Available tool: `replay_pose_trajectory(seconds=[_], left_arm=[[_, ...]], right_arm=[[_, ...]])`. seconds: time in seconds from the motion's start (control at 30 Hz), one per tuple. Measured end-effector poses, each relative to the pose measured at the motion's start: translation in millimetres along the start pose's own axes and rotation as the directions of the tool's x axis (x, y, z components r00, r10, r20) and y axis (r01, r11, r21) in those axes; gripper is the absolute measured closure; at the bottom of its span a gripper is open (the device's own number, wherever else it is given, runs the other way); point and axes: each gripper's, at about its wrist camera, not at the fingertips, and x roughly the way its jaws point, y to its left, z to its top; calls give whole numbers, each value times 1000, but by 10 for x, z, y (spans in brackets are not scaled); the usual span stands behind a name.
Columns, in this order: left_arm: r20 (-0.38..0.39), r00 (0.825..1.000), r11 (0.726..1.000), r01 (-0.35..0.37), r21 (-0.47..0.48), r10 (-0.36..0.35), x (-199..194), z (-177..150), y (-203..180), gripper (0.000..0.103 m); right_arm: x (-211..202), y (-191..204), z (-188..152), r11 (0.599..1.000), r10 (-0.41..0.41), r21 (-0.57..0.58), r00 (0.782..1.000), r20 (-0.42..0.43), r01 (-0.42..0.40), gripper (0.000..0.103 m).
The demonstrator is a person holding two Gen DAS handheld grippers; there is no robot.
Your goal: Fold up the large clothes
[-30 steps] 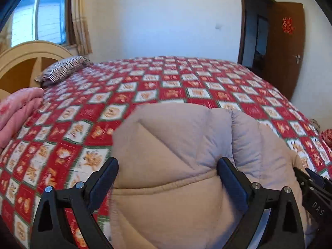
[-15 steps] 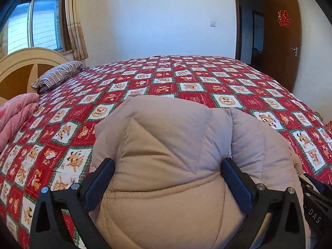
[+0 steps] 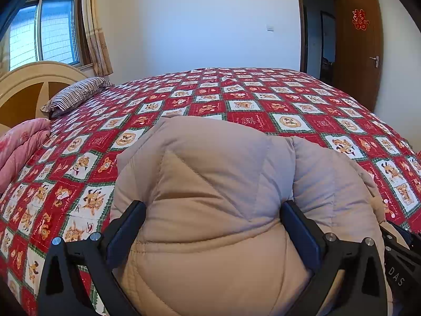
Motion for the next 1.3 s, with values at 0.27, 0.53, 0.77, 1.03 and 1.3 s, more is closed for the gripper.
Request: replay_pose_trajectory(seconds=[0.27,0.53,0.77,1.03,1.3], left_arm=[[-2,1000,1000,-2,3,2,7,-8,-5,1],[-10,1000,1000,-14,9,14,61,-32,19,1],[-16,1000,1000,-18,14,18,73,-29,3,1],[-95,995,996,37,78,-29,-188,169,124,1],[-74,997,999,-36,-39,33,-379,33,789,1]], right_arm=[[44,-1,-10,1000,-3,-1,1000,-9,3,57],[75,3,-11,1000,-7,-5,1000,-18,7,56],[96,-4,-18,1000,-7,-5,1000,-29,6,55],[-6,1,131,999,-28,-40,996,-84,25,46],[-434,209,484,1000,13,-11,998,66,-12,34]])
